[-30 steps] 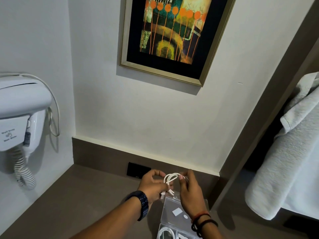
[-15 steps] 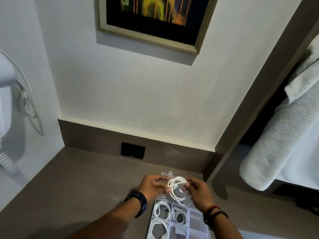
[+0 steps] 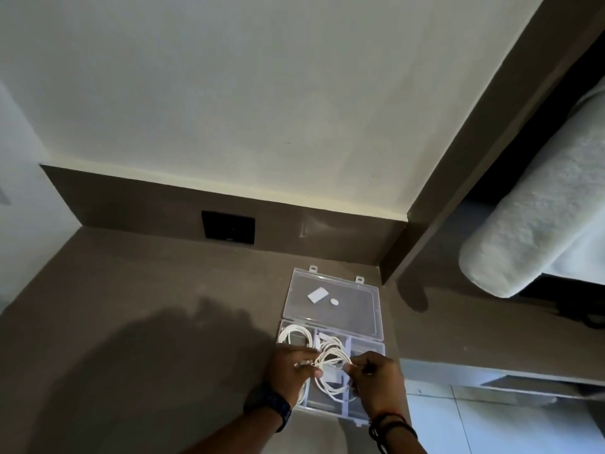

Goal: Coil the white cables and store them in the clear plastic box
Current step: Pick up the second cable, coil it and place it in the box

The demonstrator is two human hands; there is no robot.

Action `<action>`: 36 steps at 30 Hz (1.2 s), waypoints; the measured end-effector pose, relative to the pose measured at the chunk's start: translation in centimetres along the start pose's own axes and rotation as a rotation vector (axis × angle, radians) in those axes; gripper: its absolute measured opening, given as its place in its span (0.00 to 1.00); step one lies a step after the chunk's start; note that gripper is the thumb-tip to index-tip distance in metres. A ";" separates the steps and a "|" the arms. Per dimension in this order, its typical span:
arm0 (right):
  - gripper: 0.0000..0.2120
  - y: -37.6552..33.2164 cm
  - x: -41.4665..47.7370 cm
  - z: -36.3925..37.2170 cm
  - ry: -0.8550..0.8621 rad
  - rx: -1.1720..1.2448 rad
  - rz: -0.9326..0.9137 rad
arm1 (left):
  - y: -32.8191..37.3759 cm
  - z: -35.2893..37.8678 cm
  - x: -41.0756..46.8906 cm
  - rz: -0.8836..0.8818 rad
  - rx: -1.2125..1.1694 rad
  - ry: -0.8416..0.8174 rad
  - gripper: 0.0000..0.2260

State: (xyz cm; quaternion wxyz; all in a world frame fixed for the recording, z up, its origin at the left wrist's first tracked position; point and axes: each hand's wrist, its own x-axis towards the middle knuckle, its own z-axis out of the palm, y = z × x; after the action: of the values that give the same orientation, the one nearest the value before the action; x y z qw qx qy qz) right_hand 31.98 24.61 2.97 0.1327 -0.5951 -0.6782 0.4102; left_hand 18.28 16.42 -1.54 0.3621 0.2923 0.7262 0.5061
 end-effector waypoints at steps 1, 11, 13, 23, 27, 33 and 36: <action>0.05 0.0 -0.1 0.1 0.002 -0.018 0.000 | -0.2 -0.1 0.1 0.047 0.060 0.029 0.12; 0.02 0.8 -0.3 2.2 0.051 -0.297 -0.166 | -0.8 -0.4 -0.1 0.258 0.908 -0.200 0.10; 0.02 1.1 -0.3 2.8 0.075 -0.423 -0.237 | -0.7 -0.1 -0.4 0.264 0.941 -0.243 0.10; 0.19 0.0 -1.5 3.4 0.034 -0.710 -0.387 | -0.4 -0.1 0.1 0.316 1.038 -0.269 0.12; 0.22 0.1 -1.4 3.3 0.033 -0.751 -0.443 | -0.3 -0.2 0.8 0.390 1.126 -0.316 0.12; 0.21 0.5 -1.1 3.6 -0.004 -0.820 -0.513 | 0.9 0.0 0.6 0.423 1.198 -0.323 0.10; 0.20 0.8 -1.1 3.8 -0.046 -0.837 -0.518 | 1.1 0.2 0.2 0.436 1.216 -0.315 0.11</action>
State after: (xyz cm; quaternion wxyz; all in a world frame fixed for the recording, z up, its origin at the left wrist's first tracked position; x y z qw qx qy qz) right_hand 30.33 22.11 0.34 -0.0351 -0.3999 -0.9133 0.0691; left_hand 18.38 17.01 -0.61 0.1238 0.6553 0.7449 0.0194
